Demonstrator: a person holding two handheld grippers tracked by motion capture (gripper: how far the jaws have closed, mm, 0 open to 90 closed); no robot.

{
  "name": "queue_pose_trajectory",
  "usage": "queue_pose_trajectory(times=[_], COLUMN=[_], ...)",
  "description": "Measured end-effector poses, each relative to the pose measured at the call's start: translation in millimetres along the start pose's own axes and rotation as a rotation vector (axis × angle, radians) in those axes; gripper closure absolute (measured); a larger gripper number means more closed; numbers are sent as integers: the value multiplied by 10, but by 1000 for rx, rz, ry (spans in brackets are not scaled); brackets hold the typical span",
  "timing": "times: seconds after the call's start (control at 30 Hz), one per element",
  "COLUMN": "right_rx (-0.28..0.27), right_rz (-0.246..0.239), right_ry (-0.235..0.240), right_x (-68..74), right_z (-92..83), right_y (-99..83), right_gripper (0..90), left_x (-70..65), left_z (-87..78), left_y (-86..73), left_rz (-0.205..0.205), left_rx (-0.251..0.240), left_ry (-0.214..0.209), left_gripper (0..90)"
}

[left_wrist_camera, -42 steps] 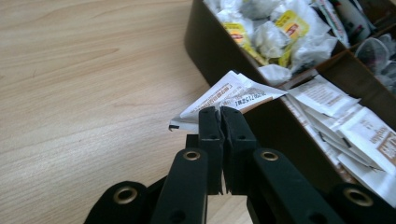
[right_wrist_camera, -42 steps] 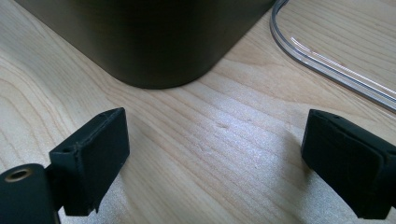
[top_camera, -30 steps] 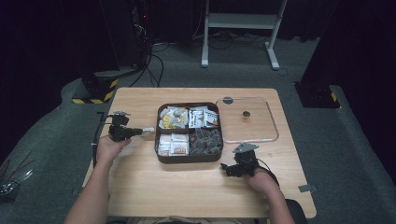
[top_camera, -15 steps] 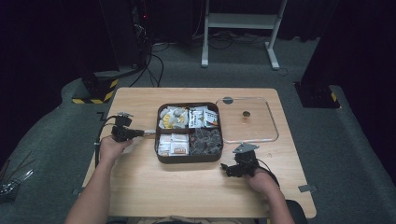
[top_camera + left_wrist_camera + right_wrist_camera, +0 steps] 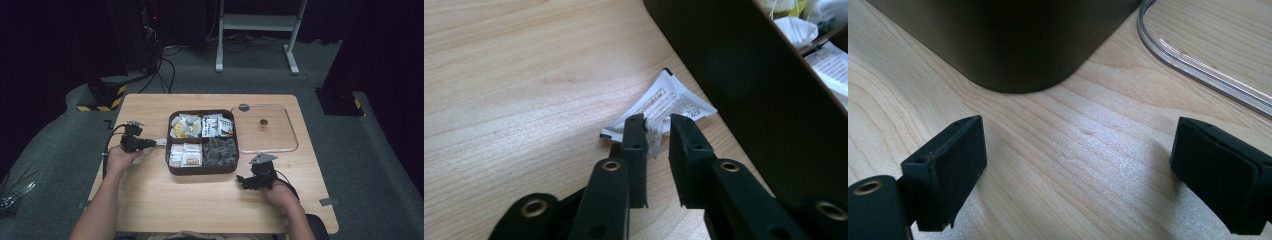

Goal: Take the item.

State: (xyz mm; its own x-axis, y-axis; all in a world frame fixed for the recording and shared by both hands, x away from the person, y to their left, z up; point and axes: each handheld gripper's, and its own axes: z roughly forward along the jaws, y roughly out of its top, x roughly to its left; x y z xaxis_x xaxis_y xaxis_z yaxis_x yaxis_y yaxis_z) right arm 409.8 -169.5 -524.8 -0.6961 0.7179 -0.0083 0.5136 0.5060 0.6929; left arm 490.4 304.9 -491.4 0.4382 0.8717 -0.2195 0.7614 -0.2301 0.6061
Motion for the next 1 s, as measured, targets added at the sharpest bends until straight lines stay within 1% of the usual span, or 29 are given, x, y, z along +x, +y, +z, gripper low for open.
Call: queue_pose_trajectory(times=[0.07,0.1,0.17,0.2,0.23,0.27,0.3,0.37,0.4,0.47,0.57,0.67,0.73,0.87,0.9,0.97,1.0], right_rx=[0,1,0,0,0,0,1,1,1,1,1,1,1,1,1,1,1], right_rz=[0,0,0,0,1,1,1,2,3,3,2,2,2,2,3,2,2], right_ry=[0,0,0,0,0,0,0,0,0,0,0,0,0,0,0,0,0], right_x=[0,0,0,0,1,1,1,3,3,3,3,3,3,3,3,3,3], right_z=[0,-1,0,0,-1,-1,-1,-2,-2,-2,-2,-2,-2,-2,-2,-2,-2], right_y=[0,0,0,0,0,0,-1,-1,-1,-1,-2,-2,-2,-2,-2,-1,-2], right_gripper=[78,78,78,78,78,78,78,78,78,78,78,78,78,78,78,78,78], left_x=[-3,-15,-18,-16,-15,-15,-13,-14,-10,-13,-15,3,23,70,87,115,128], left_z=[-25,-52,-66,-77,-85,-94,-116,-139,-152,-174,-216,-259,-279,-310,-318,-330,-332], left_y=[4,6,5,2,-1,-2,-5,-6,-6,-12,-27,-44,-63,-95,-110,-129,-141], left_rz=[0,6,5,8,7,7,10,10,17,17,29,33,21,15,5,-1,-13], left_rx=[-9,-11,-16,-19,-20,-18,-25,-31,-37,-46,-63,-86,-96,-98,-101,-105,-110], left_ry=[8,21,20,16,20,26,28,30,33,25,33,38,33,41,40,47,47], left_gripper=[667,617,586,586,559,555,531,525,517,498,472,455,453,442,440,436,434])
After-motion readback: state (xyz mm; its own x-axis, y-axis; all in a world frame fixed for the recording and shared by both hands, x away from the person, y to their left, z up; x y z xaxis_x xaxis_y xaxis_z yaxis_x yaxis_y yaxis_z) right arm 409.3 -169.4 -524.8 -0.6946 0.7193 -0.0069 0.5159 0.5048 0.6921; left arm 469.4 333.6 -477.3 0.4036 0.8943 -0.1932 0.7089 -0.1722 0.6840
